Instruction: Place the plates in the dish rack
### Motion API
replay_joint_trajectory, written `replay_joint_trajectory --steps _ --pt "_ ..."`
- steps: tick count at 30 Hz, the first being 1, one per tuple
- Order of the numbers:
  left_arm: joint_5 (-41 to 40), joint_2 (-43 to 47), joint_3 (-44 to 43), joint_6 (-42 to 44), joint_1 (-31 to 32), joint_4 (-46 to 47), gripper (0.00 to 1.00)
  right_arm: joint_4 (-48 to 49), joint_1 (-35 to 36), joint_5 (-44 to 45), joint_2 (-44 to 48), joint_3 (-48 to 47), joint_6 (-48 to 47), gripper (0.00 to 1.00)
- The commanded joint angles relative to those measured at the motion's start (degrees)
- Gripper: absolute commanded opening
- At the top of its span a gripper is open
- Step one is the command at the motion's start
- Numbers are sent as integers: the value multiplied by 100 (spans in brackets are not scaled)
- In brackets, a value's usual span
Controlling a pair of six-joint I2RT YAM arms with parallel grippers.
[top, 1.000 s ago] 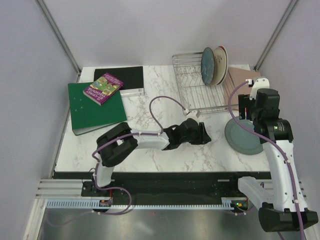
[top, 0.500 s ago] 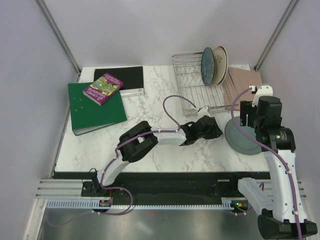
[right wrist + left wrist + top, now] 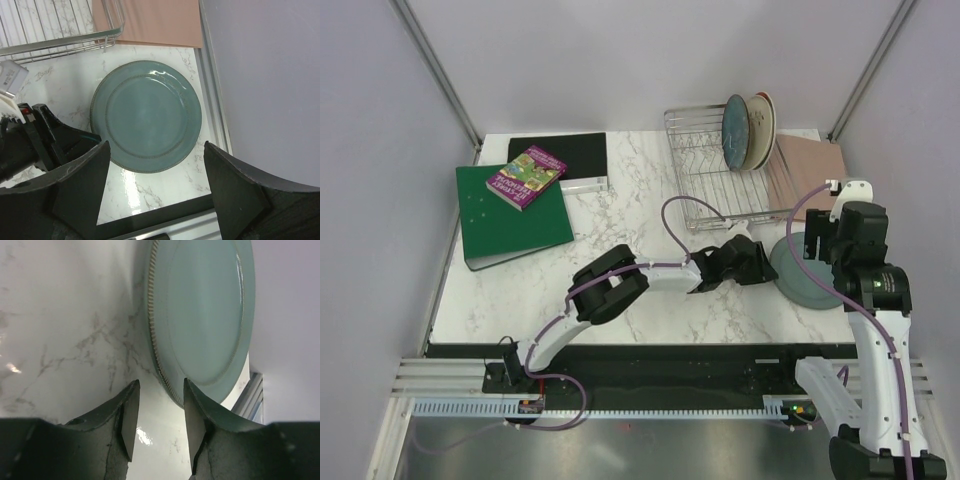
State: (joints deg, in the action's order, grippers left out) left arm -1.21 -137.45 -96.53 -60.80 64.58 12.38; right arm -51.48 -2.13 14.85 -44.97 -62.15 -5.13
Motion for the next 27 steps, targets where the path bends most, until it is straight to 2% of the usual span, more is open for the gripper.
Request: replay_joint_trajectory --steps 1,4,12,18,22,27 --pt "727 -291 -331 59 -33 325 46 7 -42 9 155 -16 108 83" --pt "816 -388 -427 156 -50 423 43 7 -50 18 182 -16 108 83" --pt "535 -511 -569 33 -94 291 24 16 -59 53 182 -25 143 83" --pt "499 -222 -376 -283 -138 203 7 16 -59 9 146 -16 170 83" --pt "780 523 440 -713 -305 203 3 33 -59 -105 138 10 126 83" --pt "1624 1324 1730 -767 -700 326 2 165 -59 -316 138 150 -23 82"
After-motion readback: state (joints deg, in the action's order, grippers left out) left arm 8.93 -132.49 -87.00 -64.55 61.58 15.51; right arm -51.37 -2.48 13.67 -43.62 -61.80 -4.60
